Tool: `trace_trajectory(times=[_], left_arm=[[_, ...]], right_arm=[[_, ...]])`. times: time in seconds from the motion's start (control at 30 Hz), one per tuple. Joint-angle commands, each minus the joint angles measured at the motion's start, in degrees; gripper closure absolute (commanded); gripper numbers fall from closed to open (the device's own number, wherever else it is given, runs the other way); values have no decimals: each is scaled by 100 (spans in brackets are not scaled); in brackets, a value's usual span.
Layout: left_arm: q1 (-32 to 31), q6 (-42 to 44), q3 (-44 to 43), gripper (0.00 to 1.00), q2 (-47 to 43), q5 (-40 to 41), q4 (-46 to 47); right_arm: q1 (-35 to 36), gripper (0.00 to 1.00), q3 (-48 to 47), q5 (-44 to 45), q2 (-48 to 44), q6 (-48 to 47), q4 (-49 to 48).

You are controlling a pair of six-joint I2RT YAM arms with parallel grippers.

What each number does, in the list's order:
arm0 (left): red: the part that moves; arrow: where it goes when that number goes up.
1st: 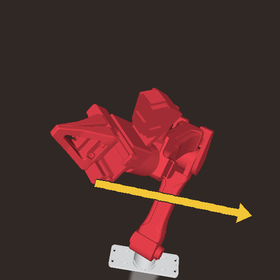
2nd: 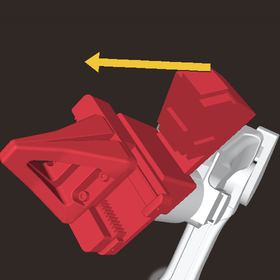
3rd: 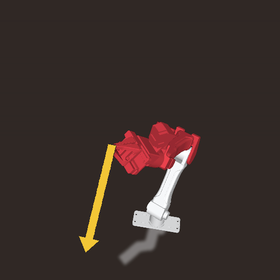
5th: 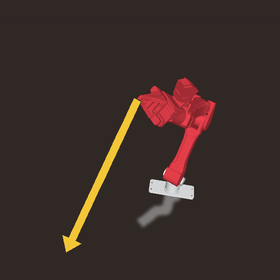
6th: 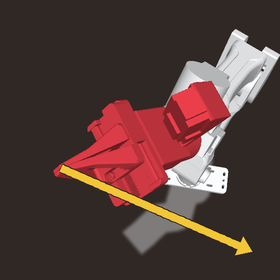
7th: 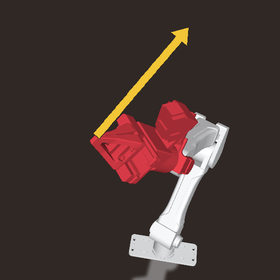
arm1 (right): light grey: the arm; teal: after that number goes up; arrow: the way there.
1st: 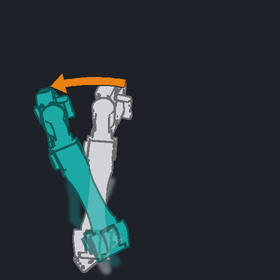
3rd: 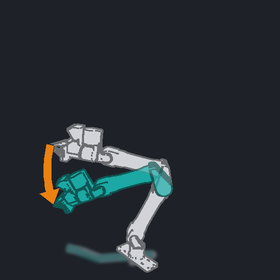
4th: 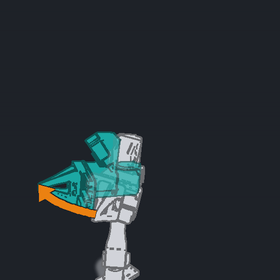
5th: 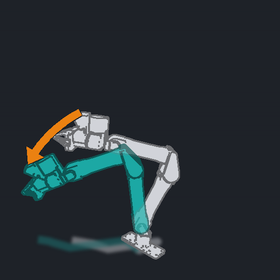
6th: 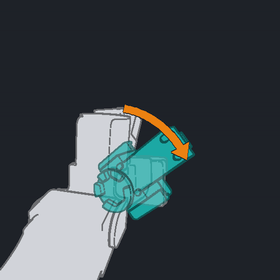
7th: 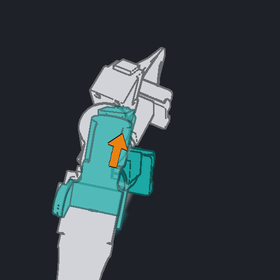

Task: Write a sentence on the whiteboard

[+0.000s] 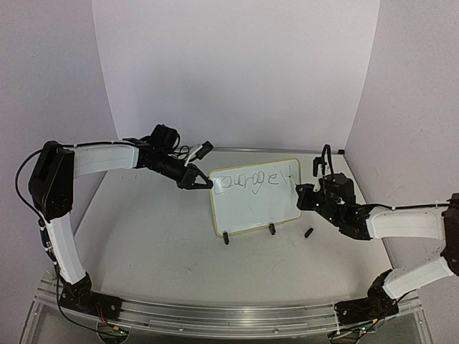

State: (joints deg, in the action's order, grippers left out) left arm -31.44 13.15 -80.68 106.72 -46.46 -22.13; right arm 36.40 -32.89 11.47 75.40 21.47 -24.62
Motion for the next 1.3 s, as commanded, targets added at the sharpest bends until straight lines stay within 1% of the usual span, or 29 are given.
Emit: trace_trajectory(times=[0.0,0.23,0.47,0.9,1.27], left_arm=[[-16,577,-53,100,75,735,-90],[-11,577,-53,100,68,738,-92],[-11,575,-53,100,59,751,-98],[-10,575,-54,100,66,760,-101],[-12,575,-53,100,59,752,-98]], right_arm=[[-10,100,145,-185,-4,131,166],[-10,100,93,-59,30,189,320],[-10,100,-37,305,49,225,450],[-6,100,31,659,-663,114,186],[-10,100,-141,691,-286,23,131]])
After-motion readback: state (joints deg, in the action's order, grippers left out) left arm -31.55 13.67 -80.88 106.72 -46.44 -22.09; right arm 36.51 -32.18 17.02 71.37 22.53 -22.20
